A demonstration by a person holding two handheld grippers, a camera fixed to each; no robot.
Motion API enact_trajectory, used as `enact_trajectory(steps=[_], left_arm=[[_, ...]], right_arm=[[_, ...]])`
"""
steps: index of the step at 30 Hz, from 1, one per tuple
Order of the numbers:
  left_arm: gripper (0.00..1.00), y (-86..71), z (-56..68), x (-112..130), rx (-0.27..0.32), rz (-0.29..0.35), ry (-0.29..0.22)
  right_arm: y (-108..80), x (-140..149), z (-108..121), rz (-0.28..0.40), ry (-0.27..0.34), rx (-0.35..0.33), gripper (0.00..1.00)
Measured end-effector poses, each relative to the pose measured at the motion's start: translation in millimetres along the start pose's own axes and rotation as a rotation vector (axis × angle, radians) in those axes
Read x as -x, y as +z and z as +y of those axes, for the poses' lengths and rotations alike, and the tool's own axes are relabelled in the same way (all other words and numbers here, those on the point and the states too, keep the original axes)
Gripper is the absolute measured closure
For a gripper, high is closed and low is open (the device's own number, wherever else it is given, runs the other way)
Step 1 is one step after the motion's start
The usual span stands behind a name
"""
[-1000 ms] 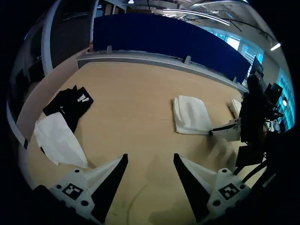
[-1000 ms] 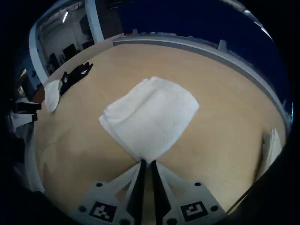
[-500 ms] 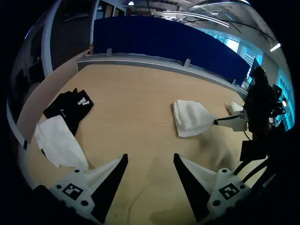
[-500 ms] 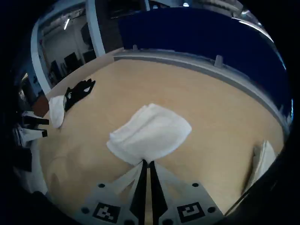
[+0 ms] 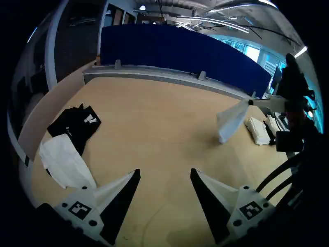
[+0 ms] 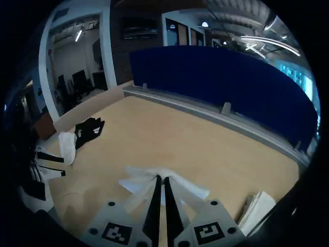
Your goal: Fold towel
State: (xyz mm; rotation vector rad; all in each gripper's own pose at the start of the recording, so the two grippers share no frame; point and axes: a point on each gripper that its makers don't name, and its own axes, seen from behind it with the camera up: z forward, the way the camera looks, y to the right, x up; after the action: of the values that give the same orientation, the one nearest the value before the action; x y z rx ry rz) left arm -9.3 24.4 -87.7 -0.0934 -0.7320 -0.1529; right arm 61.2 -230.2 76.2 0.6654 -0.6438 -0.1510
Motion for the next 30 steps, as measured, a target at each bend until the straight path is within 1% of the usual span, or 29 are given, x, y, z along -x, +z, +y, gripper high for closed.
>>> enact_trajectory(steps=[5,12,17,23,30], left_arm=[[0.10,-2.3,3.7,-1.0,0.003,0.002,0.001],[0.10,-4.5,8.0,-2.9,0.006,0.004,0.004],[0.10,-4.7,9.8,-2.8,0.005,0.002,0.007],[0.10,-4.6,11.6,-1.6,0.006,0.000,0.009],[0.10,-2.6,10.3,-1.1,0.000,-0.004,0.007]], right_arm=[[-15.2,-4.9,18.3,0.002,0.000,0.021,0.95],[-34.1,-8.5,47.6,0.009,0.016,0.051,0.94],[-44.2,-13.0,69.6,0.013,0.027,0.070,0.94],[-56.5,-17.2,102.9,0.006,0.023,0.102,0.94],[-66.9,-24.1,148.1,-0.007,0.018,0.143,0.95]])
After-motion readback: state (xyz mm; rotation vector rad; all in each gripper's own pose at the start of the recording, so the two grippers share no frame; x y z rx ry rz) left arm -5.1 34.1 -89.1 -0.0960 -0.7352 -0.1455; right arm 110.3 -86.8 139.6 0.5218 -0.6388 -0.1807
